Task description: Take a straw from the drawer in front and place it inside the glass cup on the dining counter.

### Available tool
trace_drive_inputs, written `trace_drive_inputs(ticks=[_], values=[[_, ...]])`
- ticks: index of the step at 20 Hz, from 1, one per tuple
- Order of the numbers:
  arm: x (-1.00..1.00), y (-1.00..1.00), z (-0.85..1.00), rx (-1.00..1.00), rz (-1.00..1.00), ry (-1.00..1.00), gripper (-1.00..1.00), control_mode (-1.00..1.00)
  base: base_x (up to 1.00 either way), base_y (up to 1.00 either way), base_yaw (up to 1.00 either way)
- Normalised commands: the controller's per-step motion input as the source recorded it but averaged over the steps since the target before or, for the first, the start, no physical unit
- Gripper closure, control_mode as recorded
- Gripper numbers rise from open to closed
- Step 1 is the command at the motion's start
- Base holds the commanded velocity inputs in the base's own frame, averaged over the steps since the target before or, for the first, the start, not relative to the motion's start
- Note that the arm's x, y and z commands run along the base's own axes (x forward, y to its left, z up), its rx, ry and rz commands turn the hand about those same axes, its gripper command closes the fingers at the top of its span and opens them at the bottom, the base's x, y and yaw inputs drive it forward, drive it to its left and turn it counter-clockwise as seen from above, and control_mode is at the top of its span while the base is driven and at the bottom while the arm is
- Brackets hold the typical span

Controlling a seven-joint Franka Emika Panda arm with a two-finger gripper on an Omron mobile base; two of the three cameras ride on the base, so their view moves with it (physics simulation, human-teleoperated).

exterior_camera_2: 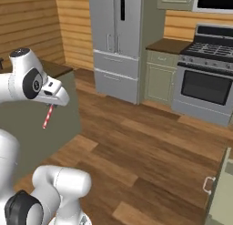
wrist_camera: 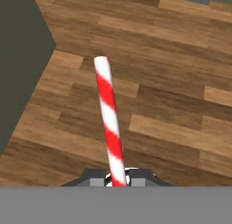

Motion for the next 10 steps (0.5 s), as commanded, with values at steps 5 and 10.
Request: trace_drive_inputs(ticks=[5, 10], values=[[0.0, 0.0, 0.0, 0.0, 0.0, 0.0, 1.0, 1.0, 1.0, 0.0, 0.03], [0.0, 0.0, 0.0, 0.0, 0.0, 0.0, 1.0, 1.0, 1.0, 0.0, 0.02]])
